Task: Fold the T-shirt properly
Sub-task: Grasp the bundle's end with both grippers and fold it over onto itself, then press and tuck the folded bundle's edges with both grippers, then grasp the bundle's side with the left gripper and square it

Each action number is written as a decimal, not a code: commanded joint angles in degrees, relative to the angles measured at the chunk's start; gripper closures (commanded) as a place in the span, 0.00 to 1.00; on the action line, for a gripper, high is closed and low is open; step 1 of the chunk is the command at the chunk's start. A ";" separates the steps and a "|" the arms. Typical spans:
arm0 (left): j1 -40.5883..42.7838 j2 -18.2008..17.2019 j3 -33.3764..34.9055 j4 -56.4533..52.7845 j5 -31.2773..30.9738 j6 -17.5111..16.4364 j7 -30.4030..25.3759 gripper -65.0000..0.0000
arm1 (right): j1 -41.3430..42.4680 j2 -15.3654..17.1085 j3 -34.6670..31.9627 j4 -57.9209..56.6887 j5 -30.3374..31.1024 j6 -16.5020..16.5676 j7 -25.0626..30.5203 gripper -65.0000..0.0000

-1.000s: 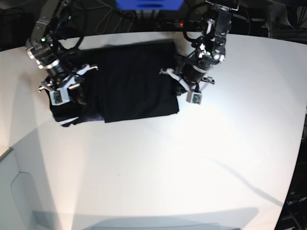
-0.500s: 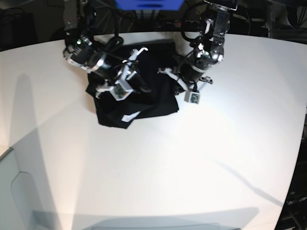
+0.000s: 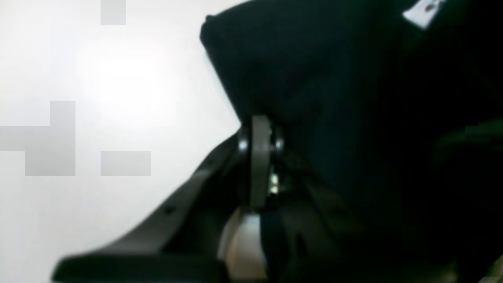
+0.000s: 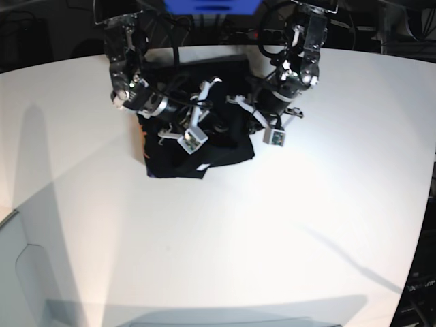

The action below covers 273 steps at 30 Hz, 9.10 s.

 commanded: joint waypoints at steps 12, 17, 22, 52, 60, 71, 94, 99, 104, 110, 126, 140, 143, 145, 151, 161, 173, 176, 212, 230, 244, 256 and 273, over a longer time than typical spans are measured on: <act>-0.10 -1.47 -0.05 1.14 -0.21 0.02 -0.41 1.00 | 2.35 -0.10 -7.46 0.79 1.39 0.19 1.60 0.99; 0.78 -1.91 -0.23 3.25 -0.21 0.02 -0.41 1.00 | 2.71 0.69 -8.16 1.23 1.39 0.19 1.60 0.72; 1.57 -2.09 -3.48 6.33 -0.21 0.02 -0.41 1.00 | 2.71 0.78 -7.81 1.67 1.57 0.19 1.95 0.48; 12.56 -2.09 -26.43 17.41 -0.30 -0.51 -0.41 1.00 | -9.16 2.63 11.00 13.89 1.39 0.19 1.95 0.47; 12.56 -2.09 -26.43 17.41 -0.30 -0.51 -0.41 1.00 | -10.57 8.78 -3.33 13.72 1.39 0.19 1.95 0.47; 12.91 -2.26 -26.51 17.41 -0.30 -0.51 -0.50 1.00 | -7.76 13.53 -11.94 16.71 1.48 0.19 2.04 0.47; 17.66 -8.24 -25.72 22.42 -43.55 -0.07 -0.41 0.80 | -7.14 7.38 5.20 16.79 1.66 0.19 2.13 0.47; 16.08 -8.33 -19.57 22.24 -45.22 -0.42 -0.41 0.45 | -4.24 6.50 9.68 16.79 1.66 0.19 2.04 0.47; 13.27 -8.24 -10.16 20.22 -45.13 -0.07 -0.41 0.41 | -1.87 4.12 16.89 16.44 1.57 0.19 1.69 0.47; 8.69 -8.42 -2.25 16.53 -45.13 0.10 -0.41 0.41 | -1.78 4.21 17.95 16.18 1.48 0.19 1.60 0.47; 5.09 -10.61 3.38 12.84 -39.68 0.10 -0.41 0.99 | -2.22 4.21 17.95 16.09 1.39 0.19 1.60 0.47; 7.64 -18.88 3.29 17.32 -38.98 0.02 -0.41 0.99 | -2.30 3.95 17.77 16.09 1.39 0.19 1.60 0.47; 7.46 -19.05 2.94 16.09 -38.98 0.10 -0.41 0.98 | -3.54 3.68 17.33 16.09 1.39 0.19 1.60 0.47; 7.99 -20.20 2.23 16.09 -38.98 0.10 -0.41 0.95 | -4.33 3.33 15.31 16.09 1.39 0.19 1.60 0.47; 13.97 -24.77 -8.40 18.02 -39.68 -0.42 -0.50 0.94 | -5.73 3.24 8.28 16.09 1.39 0.19 2.04 0.47; 21.88 -24.07 -28.54 18.11 -39.68 -0.51 -0.50 0.94 | -3.18 4.21 0.19 10.90 1.30 0.19 1.60 0.47; 21.97 -23.01 -30.03 17.58 -39.68 -0.51 -0.50 0.94 | -3.98 9.75 -15.28 8.18 1.30 0.19 1.78 0.47; 21.88 -23.27 -30.12 17.58 -39.59 -0.51 -0.50 0.94 | -3.01 12.12 -19.94 8.27 1.30 0.19 2.04 0.47; 15.38 -9.38 -15.96 19.78 -43.64 -0.51 -0.50 0.46 | -3.01 7.81 28.15 15.65 1.39 0.19 1.60 0.47; 10.89 -6.31 -6.82 10.11 -43.11 0.19 -0.50 0.34 | -5.91 7.81 28.15 13.01 1.39 0.19 1.60 0.47; 9.92 -6.75 -6.03 6.07 -35.55 0.19 -0.50 0.34 | -6.17 7.81 28.15 13.01 1.39 0.19 1.60 0.47; 8.52 -6.83 -3.92 6.16 -35.99 0.10 -0.50 0.34 | -6.17 7.81 28.06 13.01 1.39 0.19 1.60 0.47; 5.88 -6.75 -3.30 1.94 -35.81 0.10 -0.50 0.37 | -5.91 7.81 27.79 13.01 1.39 0.19 1.60 0.47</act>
